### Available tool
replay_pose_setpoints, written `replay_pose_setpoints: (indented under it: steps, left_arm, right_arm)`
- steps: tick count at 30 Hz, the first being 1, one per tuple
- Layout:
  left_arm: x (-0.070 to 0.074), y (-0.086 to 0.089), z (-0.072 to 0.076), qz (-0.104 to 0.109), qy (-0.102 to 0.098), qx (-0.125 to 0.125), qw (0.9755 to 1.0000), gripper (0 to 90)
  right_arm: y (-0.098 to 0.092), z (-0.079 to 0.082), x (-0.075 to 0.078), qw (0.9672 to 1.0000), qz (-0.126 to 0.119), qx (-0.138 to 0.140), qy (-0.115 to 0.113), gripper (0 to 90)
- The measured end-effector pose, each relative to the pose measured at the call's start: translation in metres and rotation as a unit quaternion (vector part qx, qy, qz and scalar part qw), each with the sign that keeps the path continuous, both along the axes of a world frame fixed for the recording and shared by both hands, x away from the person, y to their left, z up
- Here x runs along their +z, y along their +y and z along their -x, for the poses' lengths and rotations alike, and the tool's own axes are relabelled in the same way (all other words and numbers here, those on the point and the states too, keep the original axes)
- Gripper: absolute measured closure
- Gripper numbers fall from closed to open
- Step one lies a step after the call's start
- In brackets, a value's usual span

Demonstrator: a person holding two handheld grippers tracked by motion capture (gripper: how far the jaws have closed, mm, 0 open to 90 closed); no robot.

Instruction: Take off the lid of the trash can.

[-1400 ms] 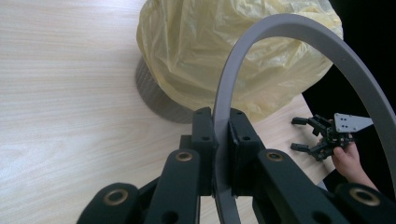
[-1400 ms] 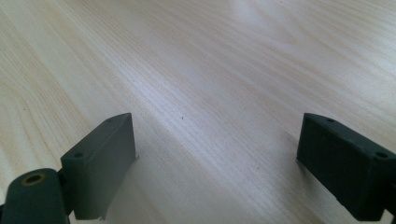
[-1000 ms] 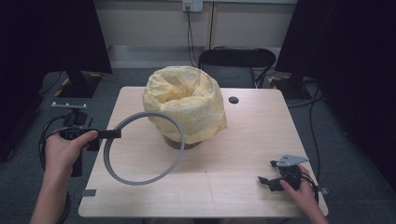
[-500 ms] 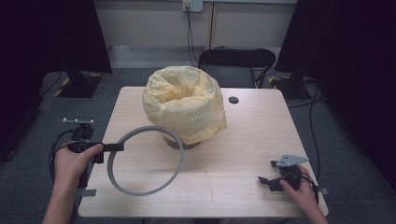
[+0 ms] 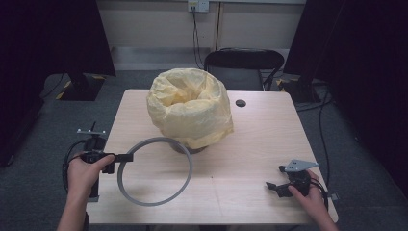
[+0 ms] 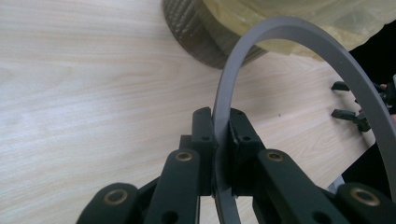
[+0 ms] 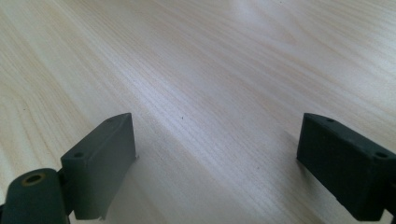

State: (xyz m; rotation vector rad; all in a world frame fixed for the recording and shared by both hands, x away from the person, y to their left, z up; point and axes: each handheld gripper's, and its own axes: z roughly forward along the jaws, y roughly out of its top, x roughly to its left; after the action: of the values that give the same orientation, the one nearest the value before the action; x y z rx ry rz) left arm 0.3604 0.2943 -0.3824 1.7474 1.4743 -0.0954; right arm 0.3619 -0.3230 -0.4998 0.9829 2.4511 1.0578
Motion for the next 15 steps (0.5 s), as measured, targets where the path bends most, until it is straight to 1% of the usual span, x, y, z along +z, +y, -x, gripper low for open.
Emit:
replay_pose_setpoints:
  steps: [3, 4, 5, 6, 9, 10, 12, 15]
  left_arm:
    - [-0.007, -0.002, -0.001, 0.000, 0.006, 0.001, 1.0000, 83.3]
    - [-0.009, -0.002, -0.001, -0.004, 0.005, -0.001, 1.0000, 83.3]
    - [-0.011, -0.003, -0.002, -0.001, 0.007, 0.002, 1.0000, 83.3]
    - [-0.013, -0.004, -0.002, -0.005, 0.008, 0.003, 1.0000, 83.3]
    - [-0.019, -0.005, -0.003, -0.006, 0.014, 0.005, 0.9999, 83.3]
    - [-0.021, -0.005, -0.004, -0.011, 0.014, 0.005, 0.9998, 83.3]
    - [-0.024, -0.006, -0.004, -0.016, 0.016, 0.007, 0.9997, 83.3]
    - [-0.030, -0.006, -0.005, -0.020, 0.018, 0.010, 0.9996, 83.3]
  right_arm:
    - [0.000, 0.000, 0.000, 1.0000, 0.000, 0.000, 0.000, 10.6]
    - [0.000, 0.000, 0.000, 1.0000, 0.000, 0.000, 0.000, 10.5]
    - [0.000, 0.000, 0.000, 1.0000, 0.000, 0.000, 0.000, 10.5]
    - [0.000, 0.000, 0.000, 1.0000, 0.000, 0.000, 0.000, 10.5]
    - [0.000, 0.000, 0.000, 1.0000, 0.000, 0.000, 0.000, 10.5]
    - [0.000, 0.000, 0.000, 1.0000, 0.000, 0.000, 0.000, 10.5]
    - [0.000, 0.000, 0.000, 1.0000, 0.000, 0.000, 0.000, 10.6]
    - [0.000, 0.000, 0.000, 1.0000, 0.000, 0.000, 0.000, 10.5]
